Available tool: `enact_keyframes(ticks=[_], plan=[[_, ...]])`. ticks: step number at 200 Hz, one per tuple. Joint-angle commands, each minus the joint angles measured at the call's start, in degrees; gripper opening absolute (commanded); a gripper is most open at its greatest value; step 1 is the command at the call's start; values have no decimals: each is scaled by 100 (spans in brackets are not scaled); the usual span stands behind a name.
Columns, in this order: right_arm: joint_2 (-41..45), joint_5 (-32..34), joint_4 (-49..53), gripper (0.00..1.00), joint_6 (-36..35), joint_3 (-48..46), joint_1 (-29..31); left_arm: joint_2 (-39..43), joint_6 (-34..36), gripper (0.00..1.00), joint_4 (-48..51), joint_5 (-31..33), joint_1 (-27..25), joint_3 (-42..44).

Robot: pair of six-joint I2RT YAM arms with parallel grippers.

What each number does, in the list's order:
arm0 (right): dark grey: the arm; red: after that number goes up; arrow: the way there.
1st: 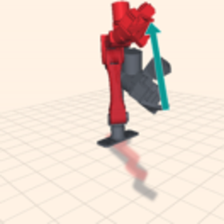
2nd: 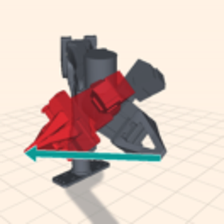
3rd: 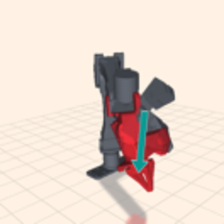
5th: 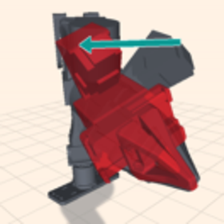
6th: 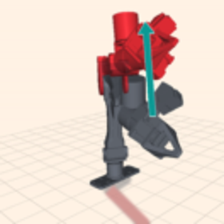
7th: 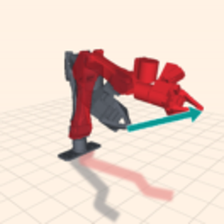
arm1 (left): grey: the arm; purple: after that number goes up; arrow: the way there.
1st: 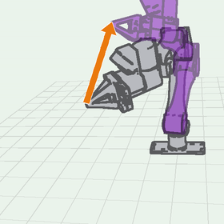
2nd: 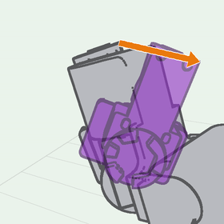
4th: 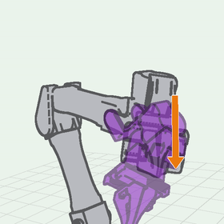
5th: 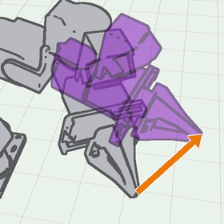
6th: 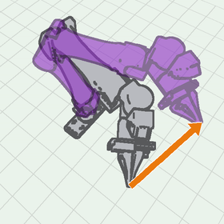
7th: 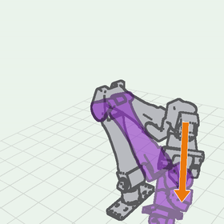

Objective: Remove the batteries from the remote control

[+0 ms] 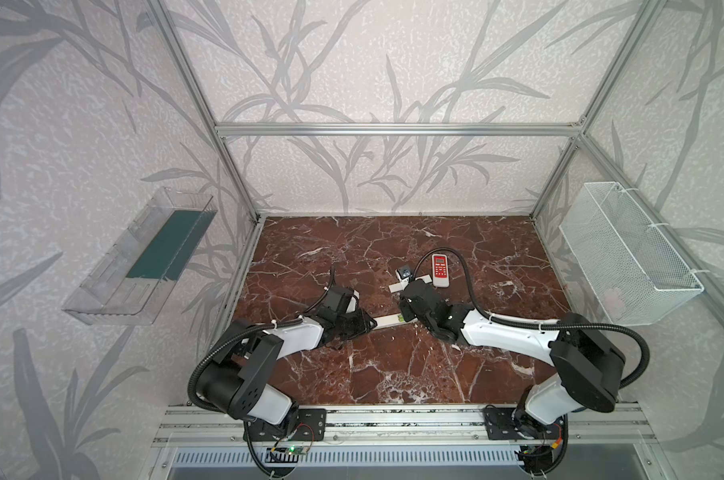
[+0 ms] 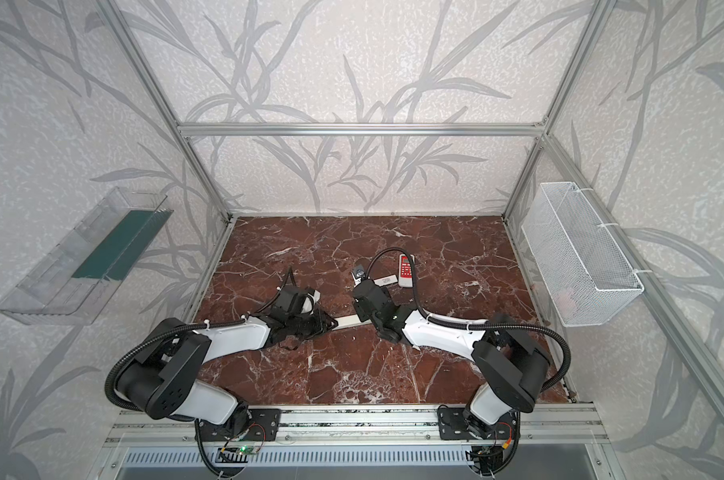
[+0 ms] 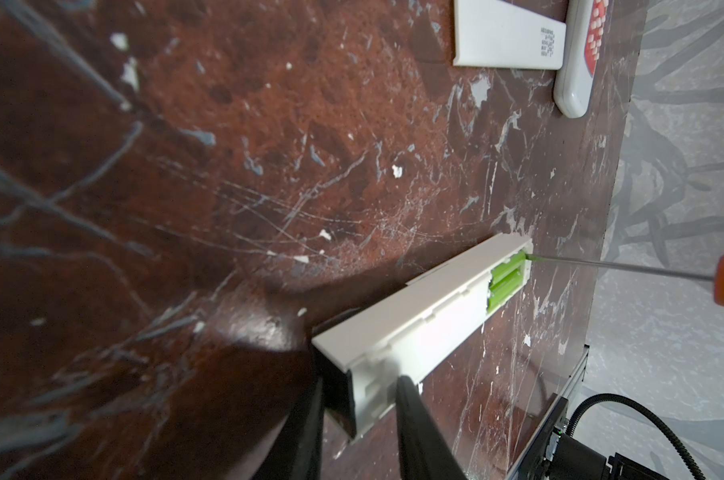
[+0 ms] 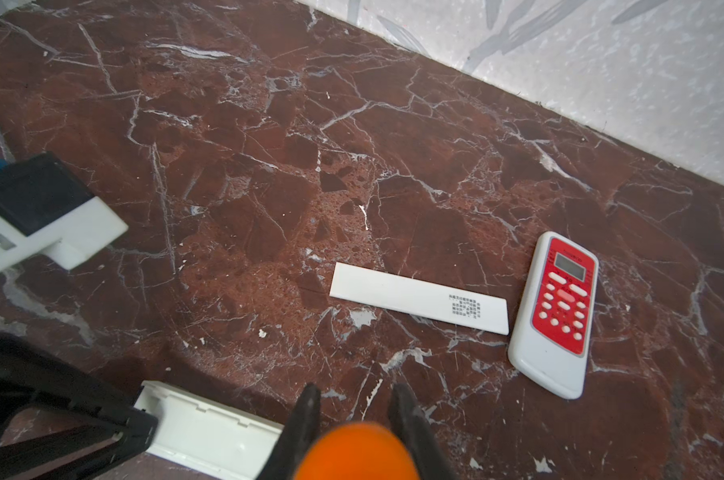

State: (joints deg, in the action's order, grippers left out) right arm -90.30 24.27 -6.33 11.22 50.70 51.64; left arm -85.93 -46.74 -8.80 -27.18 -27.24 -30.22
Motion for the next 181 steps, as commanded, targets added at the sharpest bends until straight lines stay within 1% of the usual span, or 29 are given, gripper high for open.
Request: enact_keyframes(ticks=[1, 57, 91, 123, 162, 177, 181], plan=[[-81, 187, 110, 0, 128, -187, -3, -212, -72, 30, 491, 231, 0, 165], [-172, 480, -176, 0, 323, -323, -1, -135, -133, 29, 472, 276, 0, 260], [-80, 319, -362, 0, 619, -381, -33, -134, -236, 28, 372, 275, 0, 347], [79, -69, -567, 0, 1240, -553, -161, -140, -309, 26, 278, 261, 0, 419], [279, -447, -1049, 0, 2244, -929, -412, -143, -404, 21, 193, 248, -9, 464], [335, -548, -1277, 0, 2498, -1101, -533, -134, -439, 20, 168, 239, -7, 498], [350, -556, -1332, 0, 2702, -1143, -563, -128, -440, 20, 150, 239, -9, 516]])
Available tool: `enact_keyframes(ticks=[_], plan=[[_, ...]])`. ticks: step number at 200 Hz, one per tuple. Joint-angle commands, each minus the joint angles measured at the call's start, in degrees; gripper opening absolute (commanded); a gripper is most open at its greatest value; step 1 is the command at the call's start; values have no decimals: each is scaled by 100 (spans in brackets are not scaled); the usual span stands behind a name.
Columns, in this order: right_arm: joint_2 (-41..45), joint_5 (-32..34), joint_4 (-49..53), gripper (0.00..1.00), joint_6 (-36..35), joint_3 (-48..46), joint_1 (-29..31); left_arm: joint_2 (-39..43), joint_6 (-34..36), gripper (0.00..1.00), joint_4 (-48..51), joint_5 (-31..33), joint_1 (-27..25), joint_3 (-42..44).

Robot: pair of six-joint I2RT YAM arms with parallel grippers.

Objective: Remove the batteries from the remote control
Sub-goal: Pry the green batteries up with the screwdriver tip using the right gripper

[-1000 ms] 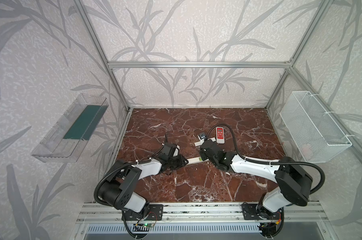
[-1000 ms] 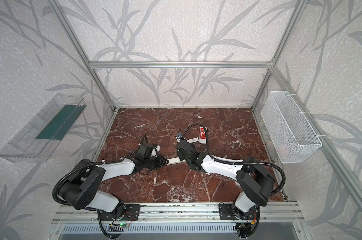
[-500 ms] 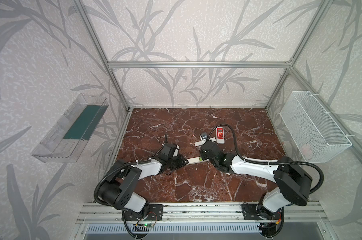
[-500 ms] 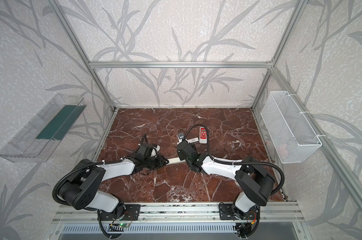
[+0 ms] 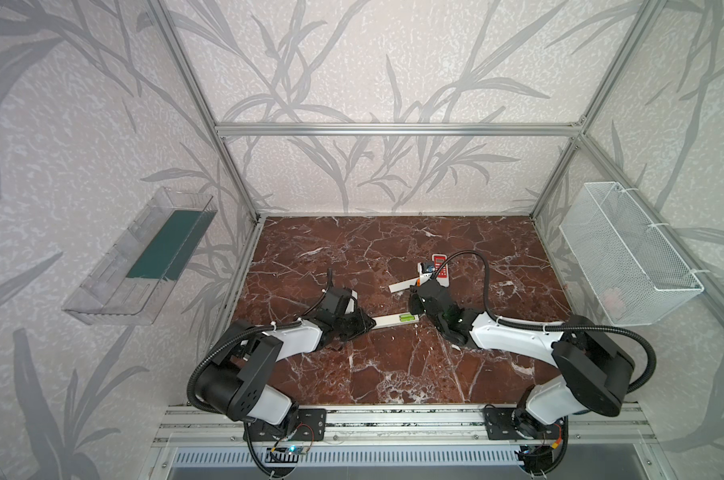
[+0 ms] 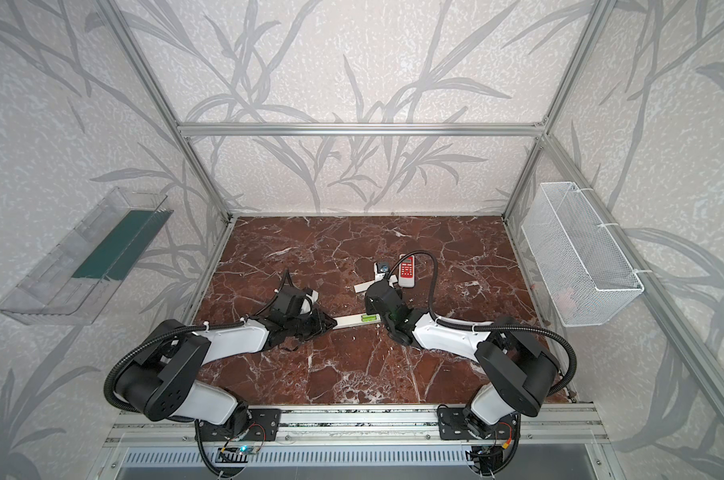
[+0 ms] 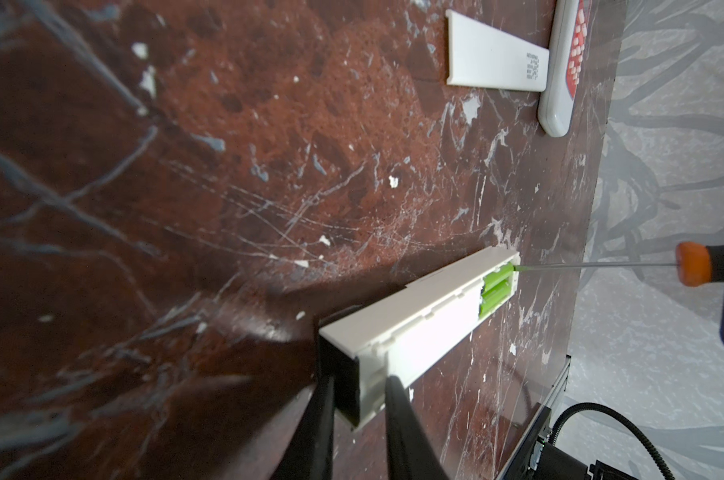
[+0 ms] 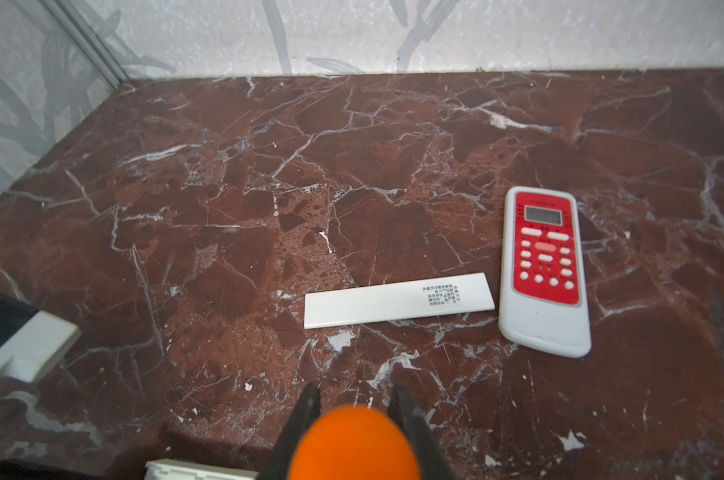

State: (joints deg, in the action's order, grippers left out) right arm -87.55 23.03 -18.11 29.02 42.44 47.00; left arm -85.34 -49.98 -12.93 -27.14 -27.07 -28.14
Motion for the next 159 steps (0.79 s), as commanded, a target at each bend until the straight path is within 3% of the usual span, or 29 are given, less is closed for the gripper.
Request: enact_keyframes(ticks=[1, 58, 159], plan=[[77, -431, -160, 0, 944, -325, -106, -181, -121, 20, 559, 239, -26, 309], [146, -567, -664, 0, 1712, -664, -375, -228, -233, 16, 417, 227, -35, 408], [323, -716, -1033, 0, 2266, -930, -605, -253, -255, 15, 388, 244, -52, 428]])
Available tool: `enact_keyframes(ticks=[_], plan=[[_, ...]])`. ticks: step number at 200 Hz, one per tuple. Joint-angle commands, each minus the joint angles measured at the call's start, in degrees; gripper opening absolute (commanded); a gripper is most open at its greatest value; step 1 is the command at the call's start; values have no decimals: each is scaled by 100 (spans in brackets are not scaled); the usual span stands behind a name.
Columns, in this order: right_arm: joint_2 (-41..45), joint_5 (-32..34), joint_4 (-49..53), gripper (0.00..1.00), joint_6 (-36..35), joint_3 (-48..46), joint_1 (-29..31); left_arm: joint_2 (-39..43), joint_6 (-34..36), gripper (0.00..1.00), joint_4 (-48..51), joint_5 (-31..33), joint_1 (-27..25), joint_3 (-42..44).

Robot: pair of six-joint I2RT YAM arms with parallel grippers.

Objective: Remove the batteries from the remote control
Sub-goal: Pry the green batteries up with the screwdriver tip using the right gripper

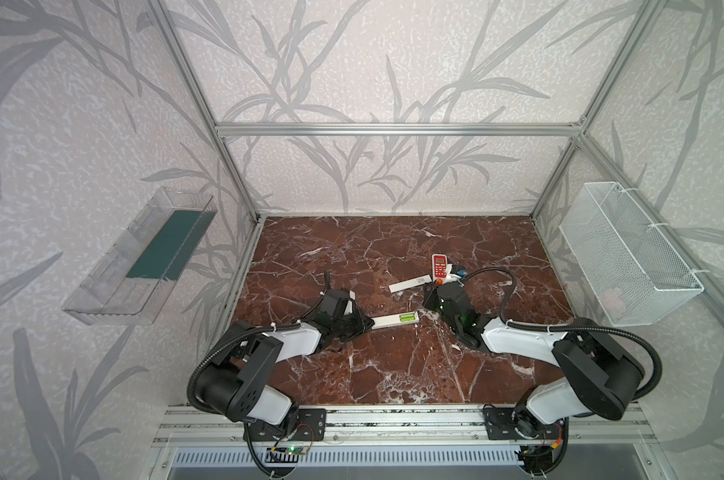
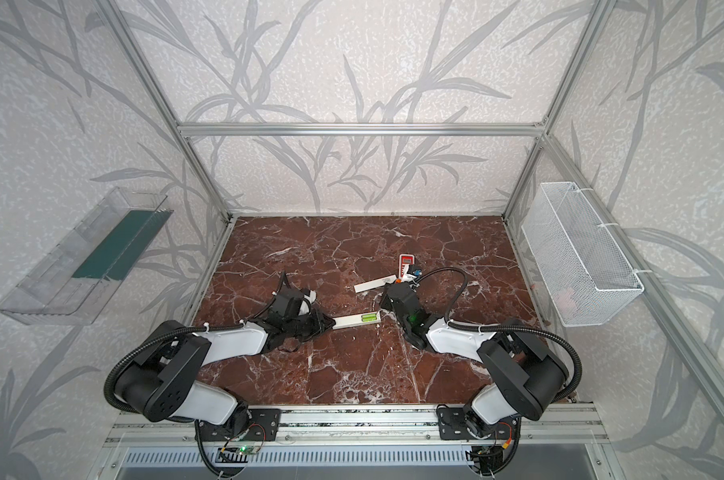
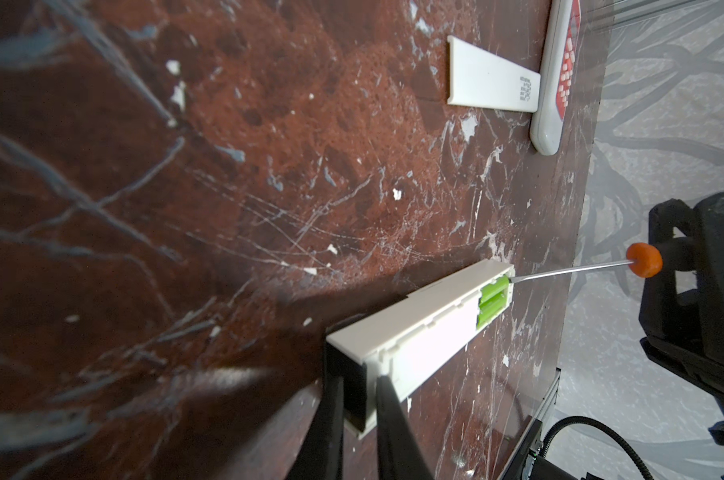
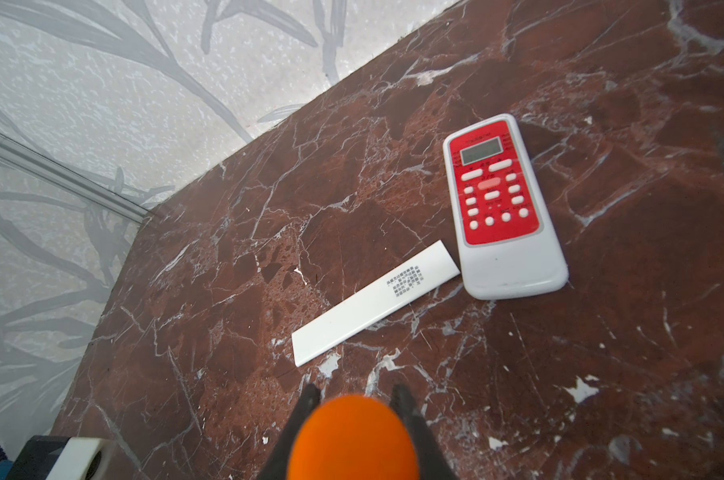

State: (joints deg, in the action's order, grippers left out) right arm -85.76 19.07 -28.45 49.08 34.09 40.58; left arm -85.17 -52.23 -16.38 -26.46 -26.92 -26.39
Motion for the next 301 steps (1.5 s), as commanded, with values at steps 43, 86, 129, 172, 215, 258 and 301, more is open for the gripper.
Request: enact_keyframes(ticks=[43, 86, 129, 172, 215, 258, 301], plan=[[191, -379, -11, 0, 303, -91, -20, -277, -16, 15, 756, 181, -64, 222], [256, -457, -35, 0, 335, -86, -41, -280, -1, 15, 768, 202, -67, 213], [371, -482, 10, 0, 322, -51, -45, -325, 11, 15, 768, 194, -68, 195], [424, -518, 23, 0, 374, -34, -50, -365, 16, 15, 724, 185, -68, 205], [498, -510, 89, 0, 315, -16, -50, -369, 20, 15, 715, 185, -68, 211], [617, -483, 199, 0, 213, 2, -50, -365, 30, 15, 722, 176, -66, 209], [688, -467, 276, 0, 97, 19, -48, -369, 42, 14, 733, 176, -68, 203]])
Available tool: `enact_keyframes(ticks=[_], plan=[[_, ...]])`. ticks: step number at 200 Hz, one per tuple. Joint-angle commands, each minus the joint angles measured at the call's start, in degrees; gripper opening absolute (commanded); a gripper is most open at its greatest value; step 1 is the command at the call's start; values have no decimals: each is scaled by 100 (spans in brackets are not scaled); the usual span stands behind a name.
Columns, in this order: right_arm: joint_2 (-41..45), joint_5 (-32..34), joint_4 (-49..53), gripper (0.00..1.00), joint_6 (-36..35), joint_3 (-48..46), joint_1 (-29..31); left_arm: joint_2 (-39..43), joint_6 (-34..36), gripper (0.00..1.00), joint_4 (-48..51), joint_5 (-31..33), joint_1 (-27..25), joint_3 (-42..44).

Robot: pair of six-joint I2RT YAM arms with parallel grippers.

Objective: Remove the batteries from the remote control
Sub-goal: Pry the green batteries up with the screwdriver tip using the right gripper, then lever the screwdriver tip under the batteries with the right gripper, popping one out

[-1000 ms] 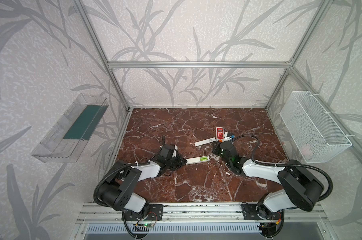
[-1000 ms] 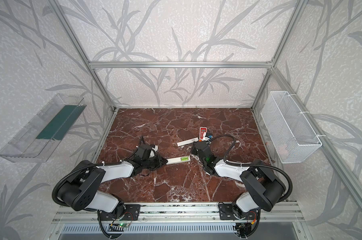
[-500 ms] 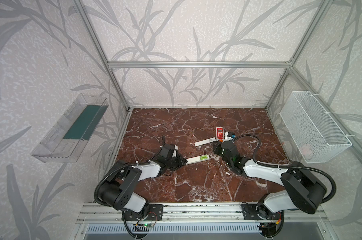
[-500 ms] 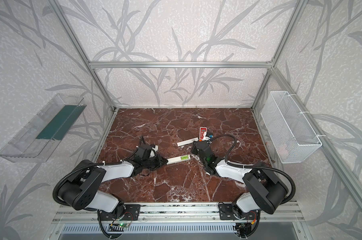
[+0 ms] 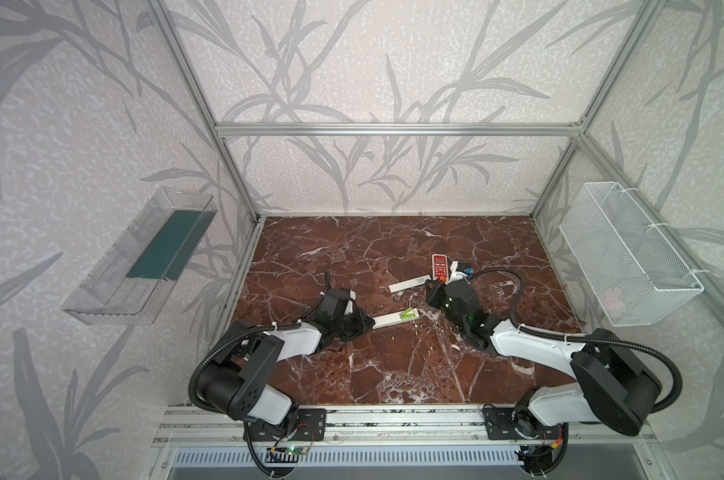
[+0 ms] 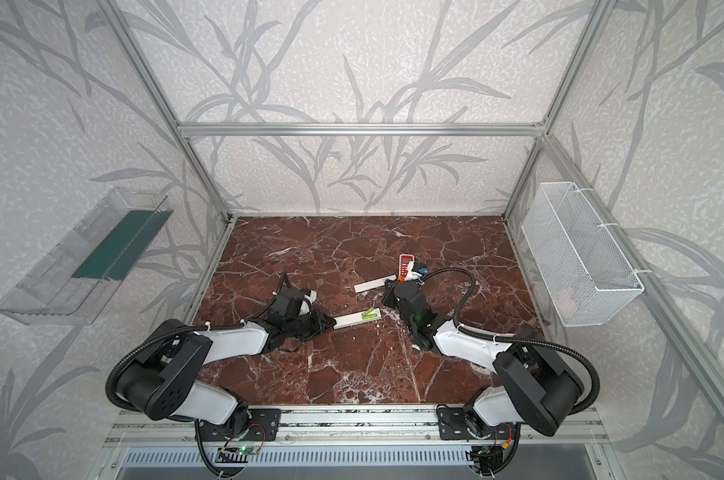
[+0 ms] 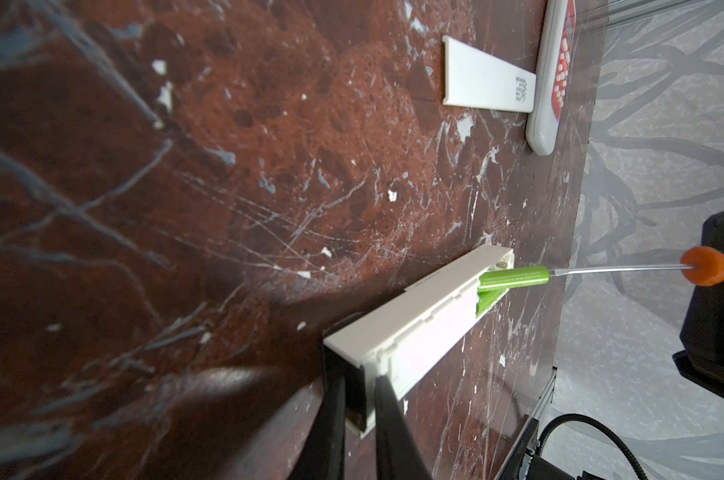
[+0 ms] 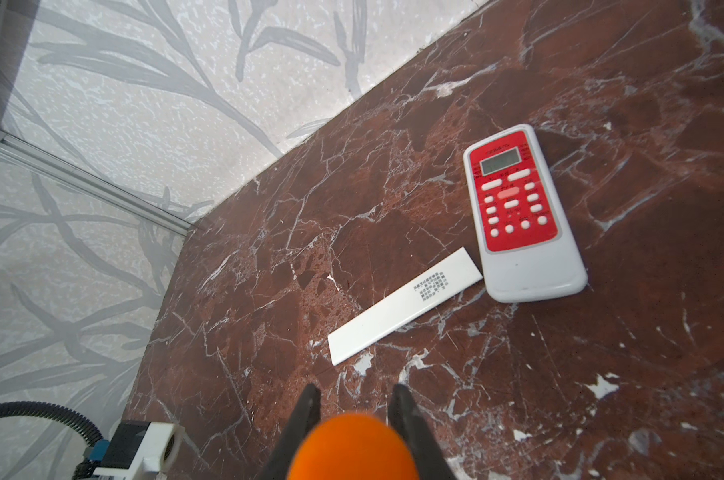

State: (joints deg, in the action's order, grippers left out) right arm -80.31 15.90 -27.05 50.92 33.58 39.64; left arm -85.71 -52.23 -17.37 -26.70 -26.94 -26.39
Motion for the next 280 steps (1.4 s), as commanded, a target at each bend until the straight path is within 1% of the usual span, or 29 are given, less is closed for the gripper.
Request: enact_keyframes(ticks=[1, 54, 92, 123, 126, 157, 183, 225, 280], plan=[[150, -149, 137, 0, -88, 69, 45, -310, 40, 14, 831, 200, -66, 200], [552, 257, 587, 0, -628, 137, 44, -313, 51, 14, 836, 208, -65, 196], [606, 244, 816, 0, -987, 317, 57, -332, 55, 14, 849, 200, -66, 187], [302, 151, 1027, 0, -1399, 725, 298, -328, 55, 14, 865, 209, -65, 178], [260, 150, 1034, 0, -1570, 771, 327, -332, 53, 14, 870, 209, -66, 175], [-187, 240, 1230, 0, -2272, 1276, 668, -302, 46, 14, 869, 226, -66, 185], [-569, 238, 1366, 0, -2715, 1623, 815, -306, 54, 14, 877, 222, -66, 187], [-1069, 210, 1491, 0, -2999, 1910, 896, -285, 60, 13, 930, 221, -61, 172], [-1372, 247, 1514, 0, -3184, 2003, 905, -296, 99, 13, 972, 212, -58, 151]])
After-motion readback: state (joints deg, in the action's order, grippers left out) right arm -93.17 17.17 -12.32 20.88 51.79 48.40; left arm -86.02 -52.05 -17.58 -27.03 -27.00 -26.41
